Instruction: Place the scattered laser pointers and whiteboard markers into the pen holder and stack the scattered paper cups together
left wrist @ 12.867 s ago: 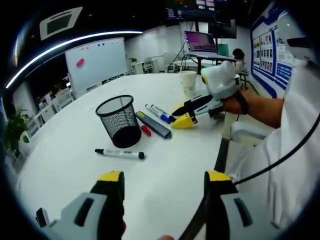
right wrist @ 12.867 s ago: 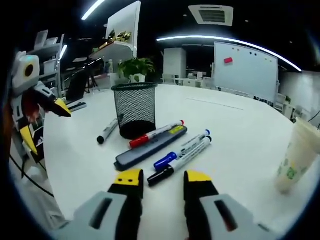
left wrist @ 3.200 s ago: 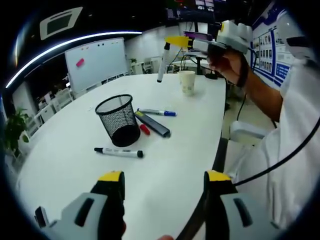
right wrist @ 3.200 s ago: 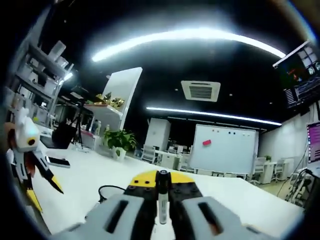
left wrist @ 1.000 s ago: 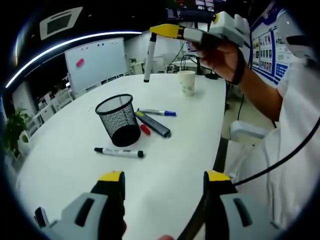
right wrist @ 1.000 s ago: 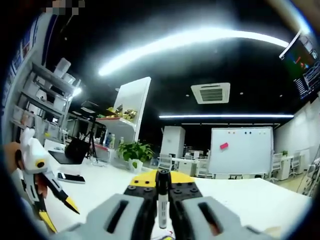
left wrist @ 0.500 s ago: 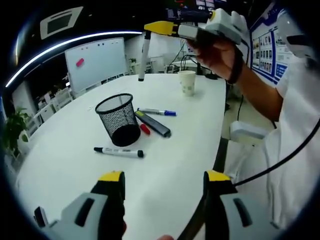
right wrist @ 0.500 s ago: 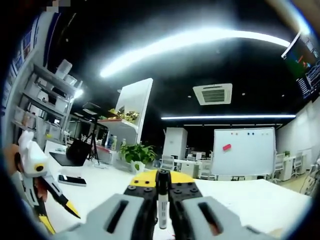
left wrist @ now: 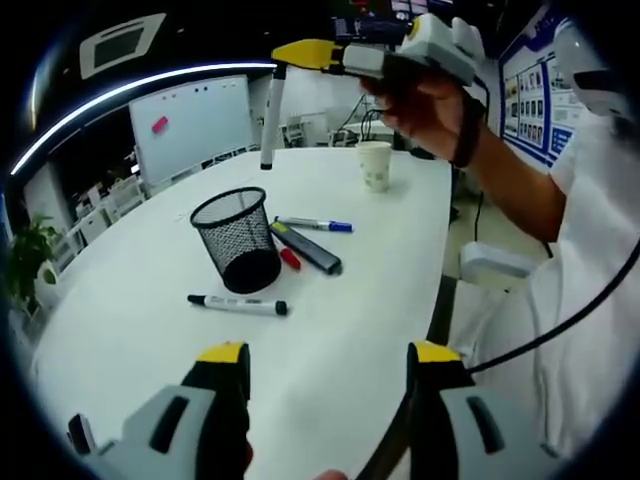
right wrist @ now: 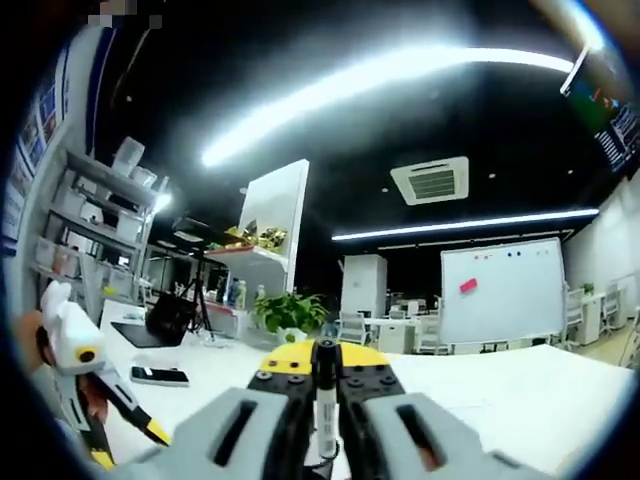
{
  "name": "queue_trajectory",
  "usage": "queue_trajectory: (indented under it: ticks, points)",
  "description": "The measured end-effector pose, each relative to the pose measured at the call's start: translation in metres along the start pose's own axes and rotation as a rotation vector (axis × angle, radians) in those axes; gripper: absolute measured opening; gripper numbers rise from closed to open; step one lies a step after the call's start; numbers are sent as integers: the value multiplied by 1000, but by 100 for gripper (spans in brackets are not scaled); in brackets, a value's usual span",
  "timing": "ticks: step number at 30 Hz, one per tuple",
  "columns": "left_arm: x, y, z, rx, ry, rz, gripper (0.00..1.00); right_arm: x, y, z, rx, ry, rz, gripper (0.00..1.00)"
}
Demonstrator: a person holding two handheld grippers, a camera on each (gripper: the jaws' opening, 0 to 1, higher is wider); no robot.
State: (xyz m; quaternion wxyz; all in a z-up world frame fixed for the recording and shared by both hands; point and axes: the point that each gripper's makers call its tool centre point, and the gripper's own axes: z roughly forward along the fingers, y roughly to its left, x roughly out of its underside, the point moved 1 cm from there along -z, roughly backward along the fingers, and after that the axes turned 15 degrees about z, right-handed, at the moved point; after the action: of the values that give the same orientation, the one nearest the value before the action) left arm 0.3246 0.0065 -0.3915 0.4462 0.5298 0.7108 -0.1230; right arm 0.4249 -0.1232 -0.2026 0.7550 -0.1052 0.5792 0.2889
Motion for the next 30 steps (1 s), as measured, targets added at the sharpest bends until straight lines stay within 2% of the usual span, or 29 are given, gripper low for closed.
queue_trajectory:
  ticks: [3, 11, 30]
  points:
    - [1, 0, 1, 3, 4, 4, 64, 1, 2, 2, -16, -3, 31, 8]
    - [0, 0, 1, 4, -1, 4, 64, 9, 8, 6, -29, -4, 38, 8]
    - [-3, 0, 4, 15, -7, 19, 64, 26, 8, 13, -32, 15, 38, 8]
